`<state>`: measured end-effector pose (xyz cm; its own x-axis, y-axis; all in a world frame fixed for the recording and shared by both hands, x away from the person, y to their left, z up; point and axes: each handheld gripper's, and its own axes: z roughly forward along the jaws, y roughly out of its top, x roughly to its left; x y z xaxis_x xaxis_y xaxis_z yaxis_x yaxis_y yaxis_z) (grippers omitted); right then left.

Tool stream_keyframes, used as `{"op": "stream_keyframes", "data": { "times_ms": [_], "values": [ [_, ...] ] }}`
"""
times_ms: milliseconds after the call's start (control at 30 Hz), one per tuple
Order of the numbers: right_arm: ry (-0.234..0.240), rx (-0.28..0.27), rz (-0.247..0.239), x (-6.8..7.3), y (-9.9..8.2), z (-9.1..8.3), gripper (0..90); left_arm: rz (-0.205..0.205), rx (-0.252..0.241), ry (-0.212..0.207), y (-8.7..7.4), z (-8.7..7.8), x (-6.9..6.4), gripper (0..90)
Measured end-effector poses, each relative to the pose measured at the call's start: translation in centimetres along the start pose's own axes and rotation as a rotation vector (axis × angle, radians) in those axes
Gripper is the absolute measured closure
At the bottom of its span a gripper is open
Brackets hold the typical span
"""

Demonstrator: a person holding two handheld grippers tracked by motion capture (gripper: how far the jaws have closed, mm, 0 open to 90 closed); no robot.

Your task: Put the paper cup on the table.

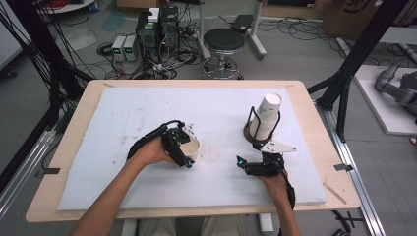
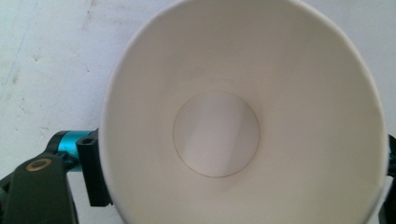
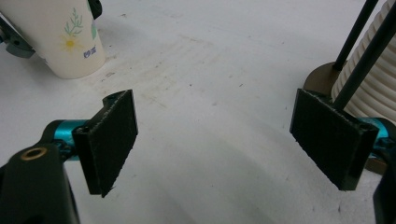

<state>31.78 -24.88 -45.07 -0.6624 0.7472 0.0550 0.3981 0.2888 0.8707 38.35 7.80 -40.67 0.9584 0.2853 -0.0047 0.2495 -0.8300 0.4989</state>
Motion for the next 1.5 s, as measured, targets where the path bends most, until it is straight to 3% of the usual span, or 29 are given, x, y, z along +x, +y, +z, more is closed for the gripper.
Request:
{"op": "stream_keyframes", "data": {
  "times_ms": [300,567,833,1100,1233,1367,1500],
  "values": [
    [0.001,0.002,0.003,0.0,0.0,0.0,15.3,-0.027,-0.093,0.004,-2.3,-1.4,-0.3,15.0],
    [0.004,-0.001,0.000,0.0,0.0,0.0,15.3,-0.029,-0.134,0.018,-3.6,-2.8,-0.7,15.0],
    [0.004,-0.001,-0.002,-0.1,0.0,0.0,15.3,-0.065,-0.174,0.050,-6.0,-3.6,-0.9,15.0],
    [0.001,-0.003,-0.004,-0.1,0.0,0.0,15.3,-0.103,-0.248,0.085,-8.2,-4.9,-1.4,15.0],
    [0.002,-0.003,0.000,0.0,0.0,0.0,15.3,-0.133,-0.322,0.099,-9.2,-5.3,-1.7,15.0],
    [0.003,-0.005,-0.004,-0.1,0.0,0.0,15.3,-0.150,-0.339,0.114,-10.3,-5.5,-2.0,15.0],
    [0.004,-0.005,-0.003,-0.1,0.0,0.0,15.3,-0.183,-0.398,0.138,-11.7,-5.9,-2.1,15.0]
  ]
}}
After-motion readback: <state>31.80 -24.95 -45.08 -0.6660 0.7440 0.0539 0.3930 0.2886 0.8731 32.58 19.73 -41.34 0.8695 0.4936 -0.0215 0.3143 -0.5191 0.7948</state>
